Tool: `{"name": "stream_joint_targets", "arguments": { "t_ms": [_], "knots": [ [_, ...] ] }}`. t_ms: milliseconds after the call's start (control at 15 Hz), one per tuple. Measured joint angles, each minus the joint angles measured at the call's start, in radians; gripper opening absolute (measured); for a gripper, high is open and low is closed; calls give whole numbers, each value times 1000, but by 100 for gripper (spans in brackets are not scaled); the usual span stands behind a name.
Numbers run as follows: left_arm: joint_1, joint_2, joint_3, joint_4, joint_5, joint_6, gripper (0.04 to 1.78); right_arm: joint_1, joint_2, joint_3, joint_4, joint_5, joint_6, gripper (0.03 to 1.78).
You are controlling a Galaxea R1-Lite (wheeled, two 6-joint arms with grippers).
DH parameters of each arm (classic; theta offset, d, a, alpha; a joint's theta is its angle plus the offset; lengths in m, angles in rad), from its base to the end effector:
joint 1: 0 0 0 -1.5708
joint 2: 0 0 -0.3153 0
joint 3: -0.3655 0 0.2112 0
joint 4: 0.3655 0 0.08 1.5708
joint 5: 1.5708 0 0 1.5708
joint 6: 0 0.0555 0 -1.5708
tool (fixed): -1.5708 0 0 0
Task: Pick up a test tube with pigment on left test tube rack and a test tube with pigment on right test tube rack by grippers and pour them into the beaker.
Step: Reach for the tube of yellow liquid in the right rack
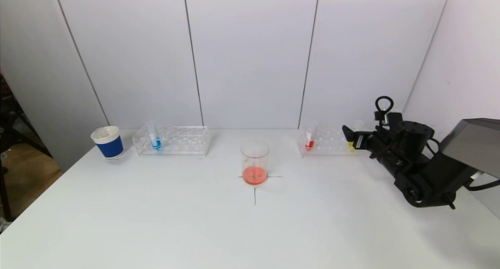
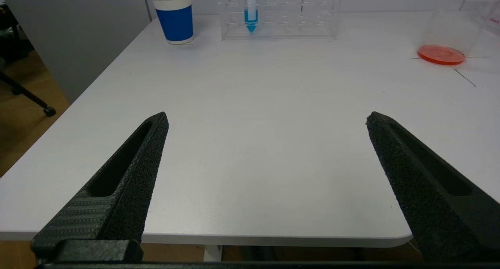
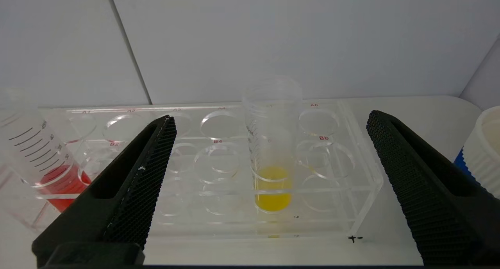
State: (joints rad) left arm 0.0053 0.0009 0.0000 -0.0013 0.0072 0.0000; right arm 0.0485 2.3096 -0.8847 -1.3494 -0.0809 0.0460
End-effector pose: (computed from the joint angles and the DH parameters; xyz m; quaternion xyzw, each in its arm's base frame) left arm 0.0175 0.0005 0.0756 0.0000 -0.0002 0.0062 1.0000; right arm 0.4503 0.0174 0.0387 0.0205 0.0373 -0.0170 0.9989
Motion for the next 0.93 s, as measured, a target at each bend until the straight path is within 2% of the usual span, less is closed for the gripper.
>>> {"name": "stream_joint_targets", "arguments": {
  "t_ms": [933],
  "knots": [
    [0,0,0,0,0,0,177,-6,75,-110,43,0,0,177]
  ]
}}
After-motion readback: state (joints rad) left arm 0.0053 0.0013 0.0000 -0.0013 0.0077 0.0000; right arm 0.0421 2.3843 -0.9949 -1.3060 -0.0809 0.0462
